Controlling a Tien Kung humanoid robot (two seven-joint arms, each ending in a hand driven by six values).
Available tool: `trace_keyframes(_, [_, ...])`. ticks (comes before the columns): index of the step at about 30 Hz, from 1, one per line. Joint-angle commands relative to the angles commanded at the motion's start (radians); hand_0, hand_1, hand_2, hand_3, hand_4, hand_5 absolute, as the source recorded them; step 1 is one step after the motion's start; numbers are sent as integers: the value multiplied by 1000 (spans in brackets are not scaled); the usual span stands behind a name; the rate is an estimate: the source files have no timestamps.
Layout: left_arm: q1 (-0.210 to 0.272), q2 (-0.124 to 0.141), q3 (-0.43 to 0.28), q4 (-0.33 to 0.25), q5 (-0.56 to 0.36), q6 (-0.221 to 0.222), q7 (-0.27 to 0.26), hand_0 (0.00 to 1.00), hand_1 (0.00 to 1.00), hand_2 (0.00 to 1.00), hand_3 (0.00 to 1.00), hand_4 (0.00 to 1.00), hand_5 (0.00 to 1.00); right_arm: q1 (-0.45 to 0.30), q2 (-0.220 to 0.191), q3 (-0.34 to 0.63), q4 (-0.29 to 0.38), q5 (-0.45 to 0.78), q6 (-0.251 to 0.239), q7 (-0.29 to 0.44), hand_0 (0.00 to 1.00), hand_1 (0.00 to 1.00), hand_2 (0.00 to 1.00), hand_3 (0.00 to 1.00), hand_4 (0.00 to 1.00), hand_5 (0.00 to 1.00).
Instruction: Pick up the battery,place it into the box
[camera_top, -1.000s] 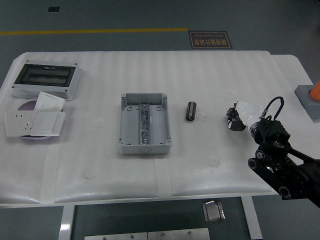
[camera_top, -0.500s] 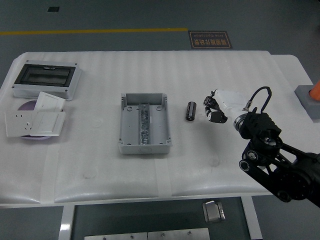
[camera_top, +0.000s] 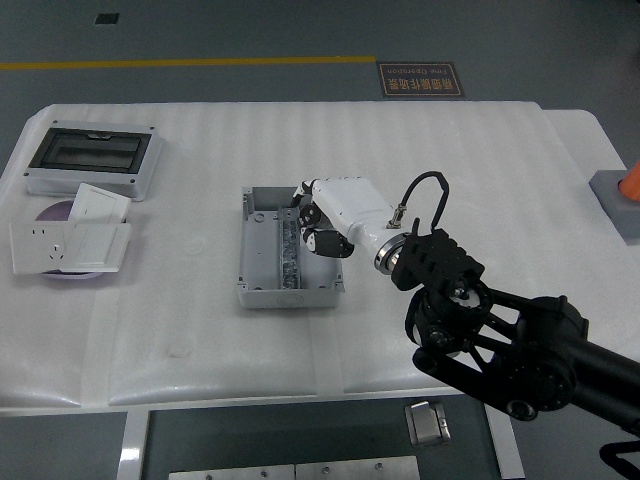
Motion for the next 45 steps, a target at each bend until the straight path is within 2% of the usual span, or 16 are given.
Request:
trace_keyframes(6, [4,-1,-7,0,5,-2,2,653,710,681,621,599,305,14,37,-66,-122,86,-73,71,348,381,460,658,403,195])
trace_keyframes(11, [5,-2,-9,0,4,-6,1,653,710,679,619,595,303,15,47,-91,-198,149,-108,113,339,366,439,654,411,198])
trace_keyframes(15, [5,-3,-14,0,9,-10,4,653,710,679,619,595,303,18,47,-87,-210,164,-115,134,339,366,439,654,411,198])
trace_keyframes(16, [5,-4,-16,0,9,-11,4,652,707,669,613,570,280,18,47,-84,-208,162,-116,140,338,351,412,651,416,206])
trace_keyframes(21, [4,-5,-24,0,15,-12,5,652,707,669,613,570,280,19,44,-71,-192,140,-128,159,338,351,412,651,416,206])
trace_keyframes(22, [3,-5,-25,0,16,-13,6,646,706,655,605,552,270,19,44,-70,-189,142,-130,164,338,344,413,657,478,265])
trace_keyframes(27, [2,-5,-31,0,19,-14,8,646,706,655,605,552,270,20,44,-66,-185,173,-137,183,338,344,413,657,478,265])
trace_keyframes(28, [1,-4,-32,0,20,-14,9,643,698,621,593,520,251,20,45,-66,-186,180,-137,186,680,650,724,808,875,486])
trace_keyframes(33, [-1,-4,-36,0,24,-18,12,643,698,621,593,520,251,20,46,-68,-194,209,-131,194,680,650,724,808,875,486])
trace_keyframes(34, [-1,-5,-35,0,23,-19,12,642,697,607,590,511,243,20,47,-69,-197,214,-125,193,922,860,899,965,930,524])
trace_keyframes(39, [-1,-6,-36,0,25,-25,16,642,697,607,590,511,243,20,51,-77,-204,226,-113,190,922,860,899,965,930,524])
trace_keyframes(40, [-1,-7,-36,0,25,-26,16,642,697,598,588,506,240,20,51,-78,-205,228,-113,190,998,973,998,998,956,538])
trace_keyframes(45, [-1,-8,-36,0,25,-29,18,642,697,598,588,506,240,12,48,-56,-199,224,-123,190,998,973,998,998,956,538])
